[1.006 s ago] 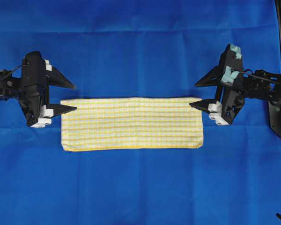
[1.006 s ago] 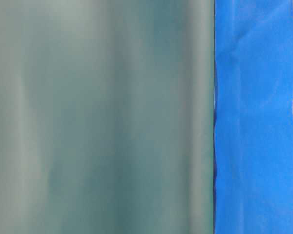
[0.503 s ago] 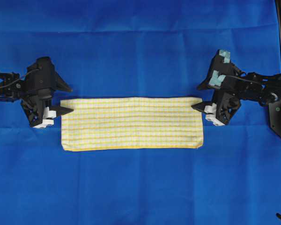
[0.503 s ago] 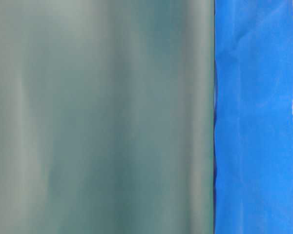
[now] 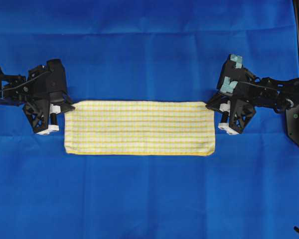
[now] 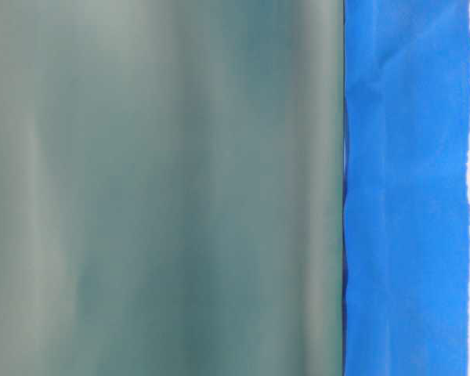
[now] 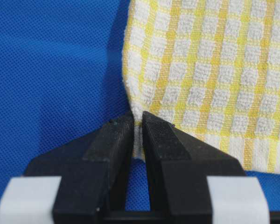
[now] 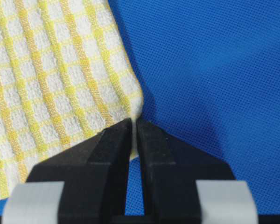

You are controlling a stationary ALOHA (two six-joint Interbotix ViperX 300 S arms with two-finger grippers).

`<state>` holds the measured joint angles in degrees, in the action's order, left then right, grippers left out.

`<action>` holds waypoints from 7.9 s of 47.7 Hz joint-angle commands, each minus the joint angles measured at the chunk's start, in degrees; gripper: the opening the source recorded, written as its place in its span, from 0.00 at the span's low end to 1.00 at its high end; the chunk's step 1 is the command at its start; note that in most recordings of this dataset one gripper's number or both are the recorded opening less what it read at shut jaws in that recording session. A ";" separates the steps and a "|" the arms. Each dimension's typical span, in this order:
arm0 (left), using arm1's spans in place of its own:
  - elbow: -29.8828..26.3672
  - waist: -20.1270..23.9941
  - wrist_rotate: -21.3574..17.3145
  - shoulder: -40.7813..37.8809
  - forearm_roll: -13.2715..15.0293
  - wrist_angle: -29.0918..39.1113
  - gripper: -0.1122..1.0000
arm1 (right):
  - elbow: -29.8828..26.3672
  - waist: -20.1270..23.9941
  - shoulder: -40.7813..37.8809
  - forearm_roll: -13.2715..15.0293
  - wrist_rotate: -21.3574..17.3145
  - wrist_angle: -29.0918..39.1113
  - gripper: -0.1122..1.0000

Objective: Fold the yellow towel.
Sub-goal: 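Move both grippers to the folded strip's ends and grasp them, then lift the strip and rotate it vertical, right gripper up, left down, then lay the strip vertically on the table and open both grippers, then move both grippers to the strip's top corners and grasp them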

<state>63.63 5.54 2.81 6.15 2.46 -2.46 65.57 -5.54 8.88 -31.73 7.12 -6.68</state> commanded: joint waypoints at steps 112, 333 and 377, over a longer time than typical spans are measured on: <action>-32.43 -19.86 -2.99 -5.89 -0.18 -2.37 0.14 | -20.65 -26.54 1.49 14.33 0.09 1.49 0.14; -16.52 8.88 -4.48 -0.09 -0.09 -13.18 0.79 | -19.34 -16.61 -0.18 16.35 -1.14 -0.70 0.69; -23.73 23.12 -4.92 -22.15 -0.09 -21.45 0.75 | -28.74 -23.12 -21.88 11.34 -1.23 -1.85 0.74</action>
<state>41.04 28.39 -2.11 -16.35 2.46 -23.29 38.23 -28.21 -13.36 -19.60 5.98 -8.09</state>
